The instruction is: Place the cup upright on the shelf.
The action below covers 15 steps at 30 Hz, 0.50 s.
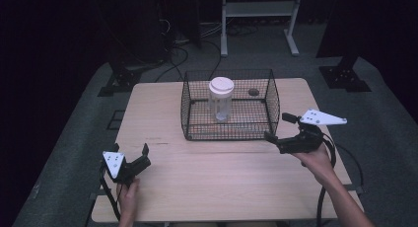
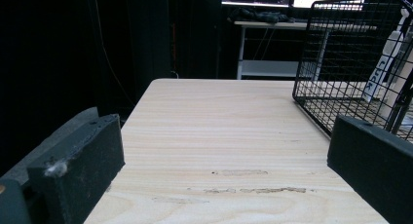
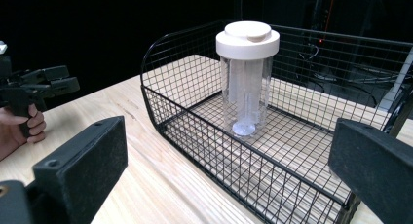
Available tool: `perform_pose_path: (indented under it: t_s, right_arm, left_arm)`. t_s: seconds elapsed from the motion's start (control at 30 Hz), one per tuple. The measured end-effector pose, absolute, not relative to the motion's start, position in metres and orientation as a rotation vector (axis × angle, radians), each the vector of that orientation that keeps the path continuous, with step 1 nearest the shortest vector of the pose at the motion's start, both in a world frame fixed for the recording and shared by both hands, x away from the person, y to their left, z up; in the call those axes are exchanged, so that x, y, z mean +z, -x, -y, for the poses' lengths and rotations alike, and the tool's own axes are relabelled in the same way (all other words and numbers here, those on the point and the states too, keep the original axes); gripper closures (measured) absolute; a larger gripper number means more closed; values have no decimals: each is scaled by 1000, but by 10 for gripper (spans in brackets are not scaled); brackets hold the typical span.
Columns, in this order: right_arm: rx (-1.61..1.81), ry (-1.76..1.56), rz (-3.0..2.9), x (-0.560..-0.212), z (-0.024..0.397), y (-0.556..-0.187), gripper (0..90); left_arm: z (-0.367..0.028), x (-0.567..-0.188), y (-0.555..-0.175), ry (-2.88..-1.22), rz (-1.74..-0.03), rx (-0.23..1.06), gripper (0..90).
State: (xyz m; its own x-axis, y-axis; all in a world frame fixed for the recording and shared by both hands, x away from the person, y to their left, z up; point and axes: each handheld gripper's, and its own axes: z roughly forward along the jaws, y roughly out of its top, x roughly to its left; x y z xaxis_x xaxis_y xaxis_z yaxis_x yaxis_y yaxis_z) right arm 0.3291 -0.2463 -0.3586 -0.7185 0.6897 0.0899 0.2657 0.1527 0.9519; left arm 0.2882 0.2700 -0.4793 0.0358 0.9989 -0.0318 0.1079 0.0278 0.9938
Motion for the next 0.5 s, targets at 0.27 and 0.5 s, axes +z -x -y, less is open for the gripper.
perform_pose_path:
  t_s: [0.27, 0.5]
  right_arm:
    - [1582, -910, -2072, -362, 248, -323, 1]
    - [1588, -904, -2069, -366, 249, -317, 1]
  left_arm:
    - [-270, -479, -288, -1285, -1273, 1107, 0]
    - [-270, -479, -288, -1287, -1271, 1109, 0]
